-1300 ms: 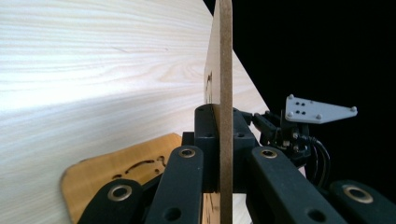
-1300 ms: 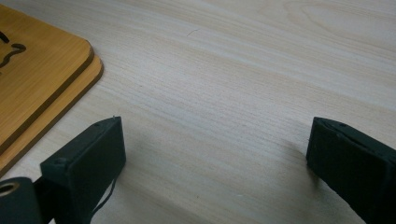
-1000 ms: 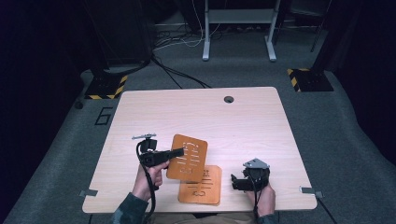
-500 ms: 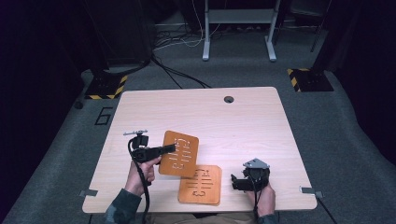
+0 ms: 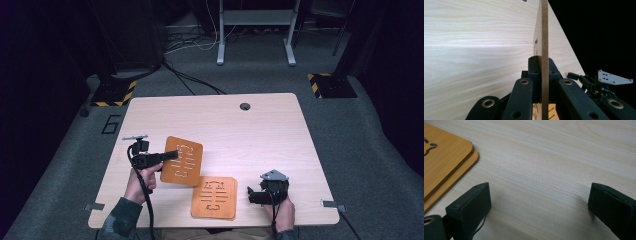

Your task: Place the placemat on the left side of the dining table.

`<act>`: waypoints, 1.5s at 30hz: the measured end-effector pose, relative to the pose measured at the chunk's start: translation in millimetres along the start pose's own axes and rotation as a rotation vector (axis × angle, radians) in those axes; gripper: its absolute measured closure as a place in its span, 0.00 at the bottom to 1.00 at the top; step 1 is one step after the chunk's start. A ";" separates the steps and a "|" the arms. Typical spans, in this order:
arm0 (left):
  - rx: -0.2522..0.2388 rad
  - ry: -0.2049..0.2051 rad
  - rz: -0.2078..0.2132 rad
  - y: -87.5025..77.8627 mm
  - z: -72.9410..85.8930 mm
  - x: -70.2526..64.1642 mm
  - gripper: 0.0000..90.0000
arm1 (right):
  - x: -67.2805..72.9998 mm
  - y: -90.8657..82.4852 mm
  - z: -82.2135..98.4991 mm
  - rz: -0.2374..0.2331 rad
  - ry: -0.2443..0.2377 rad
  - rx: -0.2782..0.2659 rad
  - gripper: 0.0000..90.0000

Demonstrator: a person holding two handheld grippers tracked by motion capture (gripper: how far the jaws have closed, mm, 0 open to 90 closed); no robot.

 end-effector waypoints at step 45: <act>0.026 -0.050 -0.184 -32.1 -53.1 61.9 0.96 | 0.0 0.0 0.0 0.000 0.000 0.000 0.04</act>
Point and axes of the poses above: each handheld gripper's, and its own axes: y roughly forward along the jaws, z roughly out of its underside, x roughly to its left, the point moved 5 cm from there along y, roughly forward along the jaws, and after that the axes turned 1 degree about -x, right-handed, at the moved point
